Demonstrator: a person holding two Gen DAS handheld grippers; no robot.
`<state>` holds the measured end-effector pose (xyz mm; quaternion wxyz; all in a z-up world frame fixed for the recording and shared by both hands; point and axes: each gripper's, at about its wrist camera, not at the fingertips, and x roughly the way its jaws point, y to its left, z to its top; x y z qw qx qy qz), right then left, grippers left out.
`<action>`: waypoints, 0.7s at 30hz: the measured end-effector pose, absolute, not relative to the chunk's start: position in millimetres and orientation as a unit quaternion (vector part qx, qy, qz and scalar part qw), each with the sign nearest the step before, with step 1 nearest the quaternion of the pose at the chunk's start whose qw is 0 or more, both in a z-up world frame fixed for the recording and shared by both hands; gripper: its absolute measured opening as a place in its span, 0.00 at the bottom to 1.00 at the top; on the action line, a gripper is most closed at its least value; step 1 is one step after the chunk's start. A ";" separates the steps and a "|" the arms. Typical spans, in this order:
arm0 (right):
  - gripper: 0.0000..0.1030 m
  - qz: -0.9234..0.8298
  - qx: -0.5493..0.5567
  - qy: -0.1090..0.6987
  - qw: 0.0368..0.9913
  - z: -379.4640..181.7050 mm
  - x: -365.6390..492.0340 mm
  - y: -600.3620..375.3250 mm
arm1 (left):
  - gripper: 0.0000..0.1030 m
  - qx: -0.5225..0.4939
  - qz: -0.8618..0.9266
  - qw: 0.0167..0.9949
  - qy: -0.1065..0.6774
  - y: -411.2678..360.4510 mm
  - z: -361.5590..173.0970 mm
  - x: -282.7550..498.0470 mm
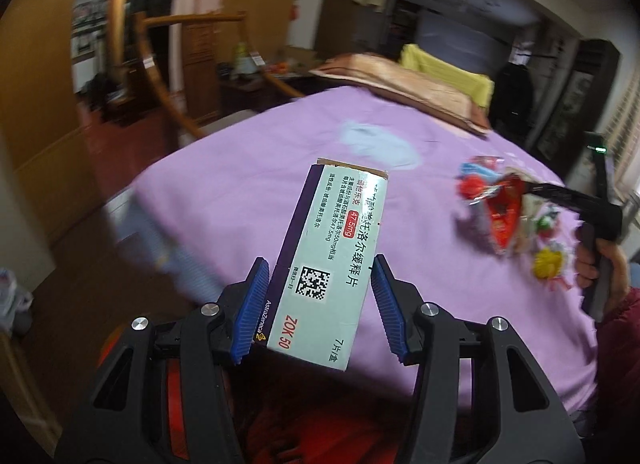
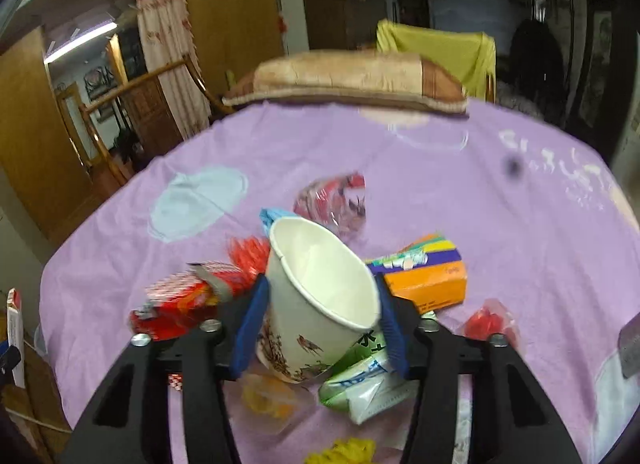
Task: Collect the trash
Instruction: 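Drop the medicine box into the red wastebasket with the left tool while the right drops the cup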
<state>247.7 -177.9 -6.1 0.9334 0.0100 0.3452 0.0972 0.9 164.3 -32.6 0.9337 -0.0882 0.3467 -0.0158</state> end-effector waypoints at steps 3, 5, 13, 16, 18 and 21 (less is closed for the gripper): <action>0.43 0.091 0.019 0.305 0.948 13.5 229.2 -179.3 | 0.51 -0.089 0.020 0.929 0.358 191.7 -40.8 -13.4; 0.43 0.081 0.019 0.280 0.956 28.6 219.6 -180.7 | 0.51 -0.090 0.040 0.925 0.366 206.4 -46.6 -20.7; 0.43 0.111 0.020 0.214 0.970 81.3 178.5 -155.2 | 0.52 -0.095 0.091 0.899 0.419 262.6 -87.9 -50.7; 0.43 0.154 0.008 0.207 0.966 92.2 163.0 -119.6 | 0.63 -0.110 0.105 0.888 0.434 282.9 -101.0 -58.7; 0.43 0.183 0.000 0.207 0.961 95.5 154.9 -95.9 | 0.75 -0.127 0.116 0.887 0.428 296.0 -101.7 -64.7; 0.44 0.249 -0.020 0.210 0.945 95.4 136.5 -41.3 | 0.85 -0.146 0.141 0.891 0.406 317.7 -95.1 -71.6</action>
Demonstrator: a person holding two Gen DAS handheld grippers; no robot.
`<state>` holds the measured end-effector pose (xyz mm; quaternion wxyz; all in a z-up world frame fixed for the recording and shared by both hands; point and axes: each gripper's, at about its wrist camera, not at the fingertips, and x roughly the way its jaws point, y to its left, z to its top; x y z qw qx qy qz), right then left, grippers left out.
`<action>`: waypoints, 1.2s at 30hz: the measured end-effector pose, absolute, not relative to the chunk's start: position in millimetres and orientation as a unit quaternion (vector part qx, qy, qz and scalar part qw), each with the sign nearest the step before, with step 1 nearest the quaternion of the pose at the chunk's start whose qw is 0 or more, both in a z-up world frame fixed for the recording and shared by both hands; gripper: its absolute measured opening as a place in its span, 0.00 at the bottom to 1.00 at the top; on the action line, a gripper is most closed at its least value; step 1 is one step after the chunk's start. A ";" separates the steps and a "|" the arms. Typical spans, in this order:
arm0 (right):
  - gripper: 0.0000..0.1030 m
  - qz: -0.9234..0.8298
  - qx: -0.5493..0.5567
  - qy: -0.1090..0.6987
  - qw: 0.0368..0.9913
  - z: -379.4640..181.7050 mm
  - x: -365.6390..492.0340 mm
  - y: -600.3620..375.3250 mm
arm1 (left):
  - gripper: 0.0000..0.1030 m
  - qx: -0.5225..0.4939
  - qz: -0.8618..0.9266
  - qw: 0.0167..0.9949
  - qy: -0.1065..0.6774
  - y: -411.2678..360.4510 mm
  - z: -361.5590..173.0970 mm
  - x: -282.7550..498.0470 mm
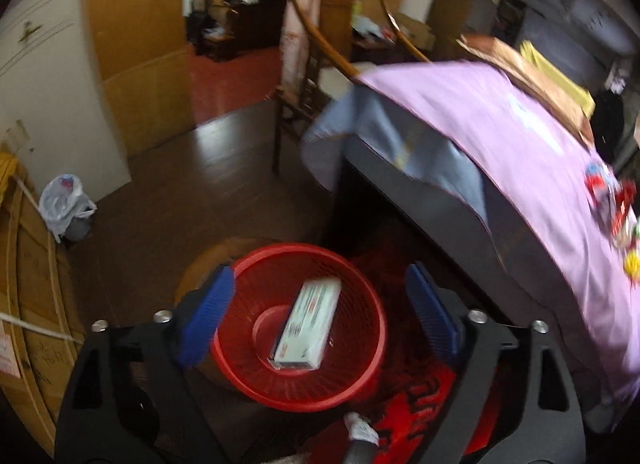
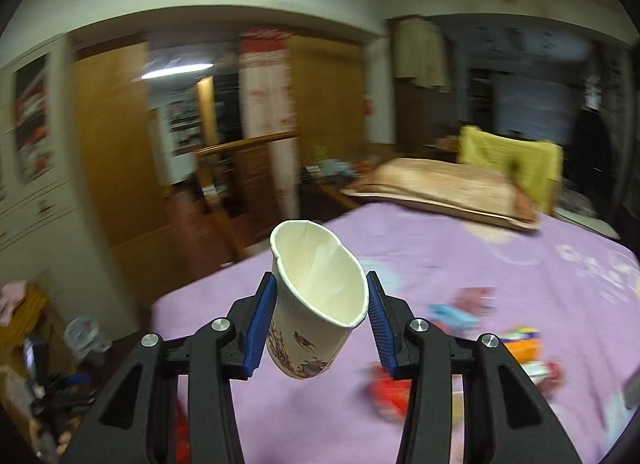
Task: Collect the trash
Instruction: 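Drop the medicine box into the red wastebasket with the left tool while the right drops the cup, then move both tools back over the table toward the remaining trash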
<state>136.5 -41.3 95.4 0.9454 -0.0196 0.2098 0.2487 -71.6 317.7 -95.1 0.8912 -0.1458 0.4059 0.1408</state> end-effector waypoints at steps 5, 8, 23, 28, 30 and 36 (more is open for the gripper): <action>0.44 0.341 -0.053 0.244 0.906 78.2 111.9 42.4 | 0.93 -0.162 0.213 0.893 0.362 356.1 -83.0 -84.4; 0.45 0.385 -0.080 0.278 0.876 56.5 101.1 93.9 | 0.93 -0.155 0.250 0.887 0.357 372.8 -83.3 -89.7; 0.63 0.440 -0.153 0.359 0.809 -18.3 70.6 223.2 | 0.93 -0.154 0.299 0.876 0.346 415.3 -98.3 -108.1; 0.67 0.420 -0.128 0.352 0.826 -10.2 80.0 192.5 | 0.93 -0.156 0.286 0.879 0.347 404.6 -92.5 -104.5; 0.68 0.413 -0.120 0.347 0.833 -7.8 83.0 176.9 | 0.93 -0.150 0.280 0.883 0.345 396.9 -87.4 -103.4; 0.72 0.388 -0.088 0.323 0.859 13.8 80.8 123.0 | 0.93 -0.119 0.254 0.900 0.333 357.4 -63.4 -99.2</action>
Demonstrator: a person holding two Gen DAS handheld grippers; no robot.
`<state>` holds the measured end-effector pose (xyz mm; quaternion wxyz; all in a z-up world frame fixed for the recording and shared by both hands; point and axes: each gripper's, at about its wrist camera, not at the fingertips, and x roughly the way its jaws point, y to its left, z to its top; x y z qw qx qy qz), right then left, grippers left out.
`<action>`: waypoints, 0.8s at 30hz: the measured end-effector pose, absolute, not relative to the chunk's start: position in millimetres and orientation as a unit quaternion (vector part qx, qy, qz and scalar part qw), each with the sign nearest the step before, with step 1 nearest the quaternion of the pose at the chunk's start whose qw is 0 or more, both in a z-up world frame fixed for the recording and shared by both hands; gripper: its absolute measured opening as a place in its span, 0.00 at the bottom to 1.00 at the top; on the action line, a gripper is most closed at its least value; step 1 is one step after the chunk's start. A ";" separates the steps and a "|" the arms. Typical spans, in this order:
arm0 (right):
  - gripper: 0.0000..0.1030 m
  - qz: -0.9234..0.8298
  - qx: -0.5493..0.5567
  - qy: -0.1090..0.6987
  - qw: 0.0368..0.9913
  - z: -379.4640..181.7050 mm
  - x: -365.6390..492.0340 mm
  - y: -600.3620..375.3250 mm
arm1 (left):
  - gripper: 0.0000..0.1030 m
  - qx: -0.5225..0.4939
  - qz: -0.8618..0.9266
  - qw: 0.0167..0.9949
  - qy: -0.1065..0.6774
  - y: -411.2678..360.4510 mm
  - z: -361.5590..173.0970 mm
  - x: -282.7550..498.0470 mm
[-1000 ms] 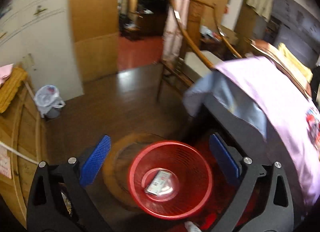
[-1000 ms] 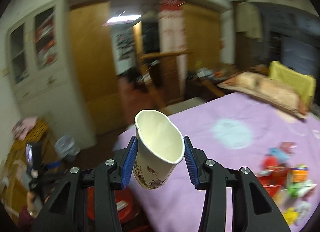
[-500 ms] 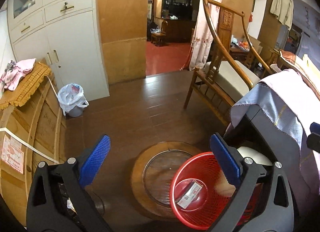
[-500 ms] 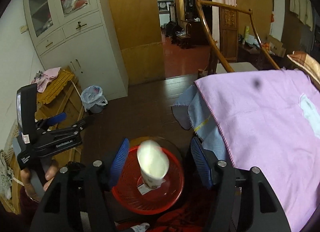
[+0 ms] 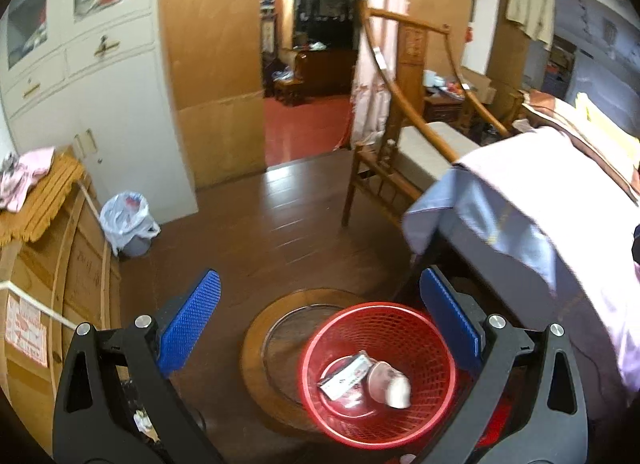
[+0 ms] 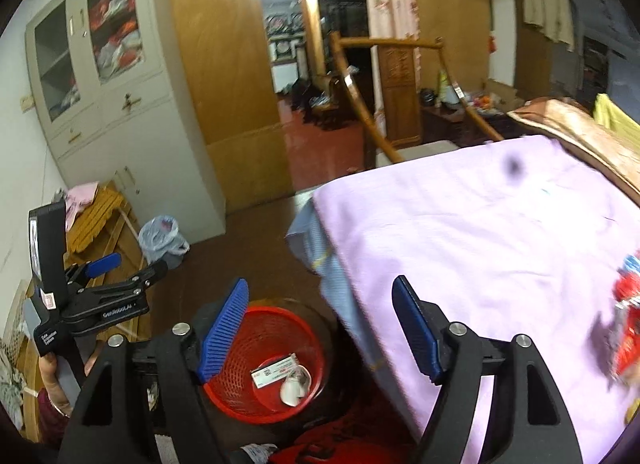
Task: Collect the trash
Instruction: 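Move both tools back over the table toward the remaining trash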
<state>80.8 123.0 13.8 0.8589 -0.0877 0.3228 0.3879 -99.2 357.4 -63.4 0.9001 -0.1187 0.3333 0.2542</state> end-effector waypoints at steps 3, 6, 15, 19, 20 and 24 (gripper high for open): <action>0.75 0.374 -0.072 0.304 0.873 23.8 76.5 91.2 | 0.93 -0.098 0.232 0.910 0.328 327.3 -50.5 -97.1; 0.77 0.357 -0.055 0.284 0.888 33.7 71.4 56.6 | 0.93 -0.080 0.212 0.918 0.325 301.2 -41.2 -94.5; 0.82 0.285 0.015 0.239 0.928 52.2 52.7 -72.0 | 0.93 -0.030 0.125 0.935 0.331 202.5 -23.9 -85.6; 0.85 0.244 0.044 0.222 0.943 52.3 40.7 -132.3 | 0.93 -0.006 0.086 0.939 0.334 155.3 -19.1 -78.6; 0.86 0.233 0.051 0.219 0.946 51.6 37.5 -144.9 | 0.93 0.000 0.077 0.939 0.334 143.9 -18.3 -77.6; 0.89 0.186 0.073 0.210 0.957 44.2 29.2 -200.0 | 0.93 0.020 0.037 0.941 0.335 100.4 -18.0 -66.1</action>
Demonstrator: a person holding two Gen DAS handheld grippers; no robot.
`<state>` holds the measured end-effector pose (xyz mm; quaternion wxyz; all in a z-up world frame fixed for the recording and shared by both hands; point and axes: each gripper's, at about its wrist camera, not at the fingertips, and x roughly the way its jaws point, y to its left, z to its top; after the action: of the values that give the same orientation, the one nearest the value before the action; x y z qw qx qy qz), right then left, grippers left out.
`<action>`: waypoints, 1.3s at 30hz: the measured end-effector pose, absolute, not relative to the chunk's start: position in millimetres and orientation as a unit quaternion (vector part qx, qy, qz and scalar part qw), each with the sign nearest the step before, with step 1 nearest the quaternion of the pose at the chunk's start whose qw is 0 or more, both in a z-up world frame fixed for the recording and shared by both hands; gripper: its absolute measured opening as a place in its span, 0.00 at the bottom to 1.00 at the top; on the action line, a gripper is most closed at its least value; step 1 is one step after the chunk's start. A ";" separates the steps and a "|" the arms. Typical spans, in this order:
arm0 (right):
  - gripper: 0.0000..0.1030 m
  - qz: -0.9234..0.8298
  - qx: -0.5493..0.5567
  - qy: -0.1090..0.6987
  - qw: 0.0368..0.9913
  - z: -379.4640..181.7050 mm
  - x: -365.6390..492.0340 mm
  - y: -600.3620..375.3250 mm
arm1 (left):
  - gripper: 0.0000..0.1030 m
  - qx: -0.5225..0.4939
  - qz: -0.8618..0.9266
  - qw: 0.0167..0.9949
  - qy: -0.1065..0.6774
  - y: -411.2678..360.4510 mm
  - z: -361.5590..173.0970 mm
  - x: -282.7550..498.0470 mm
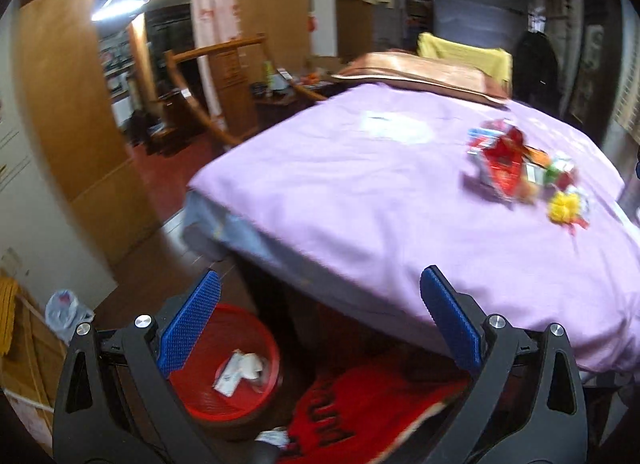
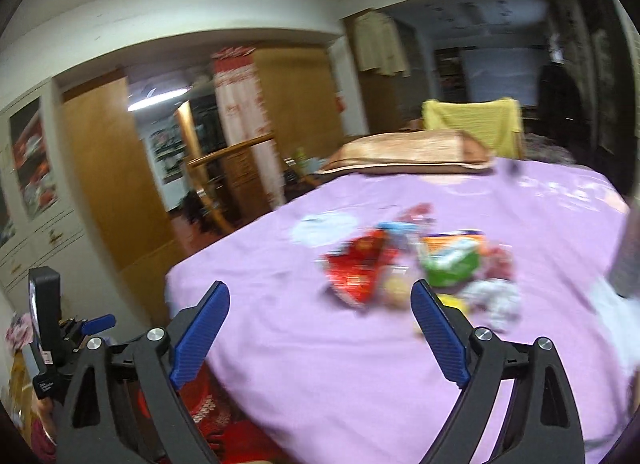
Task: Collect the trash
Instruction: 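Move both tools back over the table toward the remaining trash, then grasp the red snack wrapper with the left tool while the right tool grasps the yellow mesh ball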
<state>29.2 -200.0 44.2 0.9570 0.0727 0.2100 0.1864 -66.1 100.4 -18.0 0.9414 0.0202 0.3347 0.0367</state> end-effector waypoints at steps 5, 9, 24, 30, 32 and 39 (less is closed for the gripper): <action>0.92 0.114 0.083 0.207 0.968 32.4 32.7 -248.2 | 0.93 0.041 -0.008 0.938 0.344 56.4 -23.4 -39.1; 0.92 0.070 0.101 0.222 0.967 19.3 51.7 -277.3 | 0.93 0.055 -0.044 0.931 0.357 22.4 -29.7 0.1; 0.92 0.023 0.134 0.284 0.949 -21.8 131.8 -310.4 | 0.94 0.069 -0.132 0.917 0.370 -74.7 -26.3 129.0; 0.93 0.045 0.143 0.320 0.935 -34.6 146.4 -306.4 | 0.94 0.080 -0.137 0.914 0.374 -95.0 -35.4 160.3; 0.93 0.048 0.139 0.332 0.932 -38.4 149.0 -301.8 | 0.94 0.084 -0.124 0.914 0.378 -91.5 -44.5 167.0; 0.93 0.051 0.121 0.350 0.928 -42.4 151.5 -292.8 | 0.94 -0.019 -0.128 0.895 0.427 -50.9 -63.2 192.7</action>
<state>151.5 -292.8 -42.4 0.9276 0.1207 0.3499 0.0511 192.7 -50.9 -63.2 0.8951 -0.0195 0.4265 -0.1281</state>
